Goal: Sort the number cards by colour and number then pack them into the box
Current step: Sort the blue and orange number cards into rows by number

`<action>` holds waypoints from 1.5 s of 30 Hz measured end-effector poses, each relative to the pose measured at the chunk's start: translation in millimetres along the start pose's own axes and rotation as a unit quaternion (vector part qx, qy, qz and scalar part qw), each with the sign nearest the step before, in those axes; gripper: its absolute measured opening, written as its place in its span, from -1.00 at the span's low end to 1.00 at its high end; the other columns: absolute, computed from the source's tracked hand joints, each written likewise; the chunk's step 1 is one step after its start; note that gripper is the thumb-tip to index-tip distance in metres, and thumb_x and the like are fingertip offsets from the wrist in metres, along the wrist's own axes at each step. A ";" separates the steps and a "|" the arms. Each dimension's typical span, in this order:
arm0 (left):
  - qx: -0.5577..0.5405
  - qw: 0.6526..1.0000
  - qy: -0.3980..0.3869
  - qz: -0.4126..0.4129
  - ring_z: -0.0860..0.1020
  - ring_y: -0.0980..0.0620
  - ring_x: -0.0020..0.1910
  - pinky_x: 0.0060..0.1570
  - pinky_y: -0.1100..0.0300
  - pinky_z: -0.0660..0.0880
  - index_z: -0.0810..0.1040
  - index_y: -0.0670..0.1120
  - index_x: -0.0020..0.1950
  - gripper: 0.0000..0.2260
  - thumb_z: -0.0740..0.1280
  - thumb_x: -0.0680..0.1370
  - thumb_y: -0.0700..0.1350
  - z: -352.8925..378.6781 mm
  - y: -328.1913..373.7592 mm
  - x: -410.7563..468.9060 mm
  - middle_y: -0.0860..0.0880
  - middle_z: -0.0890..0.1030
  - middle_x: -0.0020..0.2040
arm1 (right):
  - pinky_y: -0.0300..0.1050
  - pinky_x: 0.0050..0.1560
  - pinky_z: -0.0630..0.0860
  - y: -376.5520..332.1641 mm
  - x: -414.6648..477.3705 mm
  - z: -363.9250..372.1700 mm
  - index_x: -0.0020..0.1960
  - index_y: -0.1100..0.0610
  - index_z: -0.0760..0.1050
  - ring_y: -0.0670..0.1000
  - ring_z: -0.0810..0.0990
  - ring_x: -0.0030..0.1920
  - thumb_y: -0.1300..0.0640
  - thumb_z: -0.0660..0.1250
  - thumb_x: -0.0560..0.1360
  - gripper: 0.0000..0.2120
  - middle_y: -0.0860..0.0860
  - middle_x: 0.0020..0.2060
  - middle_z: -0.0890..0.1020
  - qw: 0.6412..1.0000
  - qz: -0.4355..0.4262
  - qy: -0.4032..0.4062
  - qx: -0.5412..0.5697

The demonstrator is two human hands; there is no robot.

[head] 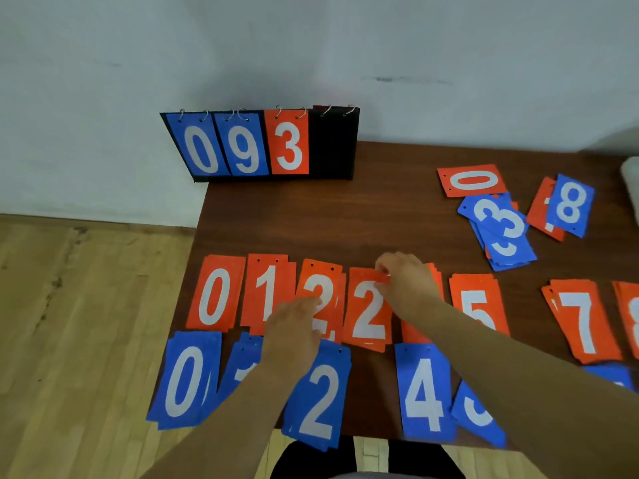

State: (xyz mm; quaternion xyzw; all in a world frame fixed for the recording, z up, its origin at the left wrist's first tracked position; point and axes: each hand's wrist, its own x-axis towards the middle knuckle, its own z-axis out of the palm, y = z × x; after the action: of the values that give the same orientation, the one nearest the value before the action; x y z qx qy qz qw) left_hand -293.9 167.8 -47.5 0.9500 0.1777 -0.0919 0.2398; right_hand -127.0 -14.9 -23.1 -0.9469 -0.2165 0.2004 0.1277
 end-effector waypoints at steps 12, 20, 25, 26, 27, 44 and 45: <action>-0.279 0.952 0.059 -0.111 0.54 0.18 0.11 0.05 0.18 0.60 0.35 0.15 0.48 -0.59 0.32 0.64 0.07 -42.0 2.5 10.4 0.21 0.51 0.18 | -0.23 -0.04 0.58 -24.5 20.6 -75.8 0.06 -0.03 0.65 -0.13 0.65 -0.03 0.12 0.38 0.59 -0.89 -0.12 -0.05 0.68 0.948 0.072 0.019 0.311; -0.018 0.999 -0.031 0.017 0.44 0.02 0.29 0.26 0.14 0.44 0.40 0.09 0.47 -0.57 0.32 0.61 0.08 -29.7 -8.4 5.6 0.04 0.46 0.34 | -0.15 0.15 0.49 -72.0 27.2 5.5 0.17 0.04 0.64 -0.02 0.61 0.13 0.06 0.43 0.53 -0.77 -0.04 0.10 0.68 0.985 0.011 -0.044 0.168; 0.057 0.997 -0.057 -0.023 0.45 -0.01 0.25 0.24 0.05 0.46 0.44 0.08 0.42 -0.62 0.27 0.62 0.11 -27.7 5.1 10.7 0.03 0.50 0.26 | -0.16 0.07 0.55 -36.0 13.5 -7.8 0.17 -0.05 0.61 -0.07 0.59 0.09 0.04 0.40 0.54 -0.79 -0.09 0.08 0.62 0.986 0.038 -0.035 0.161; 0.046 0.997 -0.053 -0.030 0.44 -0.01 0.27 0.27 0.04 0.44 0.44 0.08 0.43 -0.62 0.28 0.62 0.11 -28.3 11.0 13.9 0.03 0.50 0.27 | -0.18 0.03 0.55 -24.1 8.8 -14.5 0.18 -0.05 0.60 -0.08 0.58 0.08 0.04 0.40 0.55 -0.79 -0.10 0.09 0.60 0.985 0.047 -0.030 0.164; 0.035 0.998 -0.047 -0.035 0.44 -0.02 0.30 0.31 0.03 0.42 0.43 0.09 0.44 -0.60 0.28 0.61 0.11 -29.4 18.6 17.6 0.03 0.50 0.30 | -0.18 0.01 0.56 -11.1 3.5 -22.2 0.19 -0.05 0.60 -0.10 0.56 0.07 0.04 0.40 0.55 -0.79 -0.12 0.10 0.58 0.985 0.054 -0.020 0.164; -0.091 0.991 -0.035 -0.088 0.48 -0.08 0.34 0.22 -0.06 0.56 0.37 0.08 0.47 -0.43 0.44 0.52 0.17 50.4 297.0 157.3 -0.01 0.44 0.38 | -0.12 0.01 0.47 299.9 -7.6 -126.9 0.11 0.09 0.62 0.14 0.63 0.04 0.03 0.49 0.45 -0.73 0.12 0.08 0.64 0.940 0.252 0.104 0.204; -0.100 0.989 -0.031 -0.107 0.48 -0.11 0.34 0.21 -0.07 0.56 0.35 0.07 0.48 -0.40 0.45 0.50 0.18 56.1 313.8 170.3 -0.03 0.44 0.38 | -0.06 0.05 0.52 314.8 0.5 -129.6 0.14 0.09 0.60 0.18 0.63 0.06 -0.01 0.50 0.43 -0.67 0.14 0.12 0.61 0.935 0.268 0.111 0.205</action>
State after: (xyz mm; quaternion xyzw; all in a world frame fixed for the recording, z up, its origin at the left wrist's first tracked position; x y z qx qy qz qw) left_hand -22.5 -67.5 -7.7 0.8936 0.2793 -0.1279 0.3273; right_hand 42.7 -309.7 -11.8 -0.9392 0.1072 0.1607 0.2838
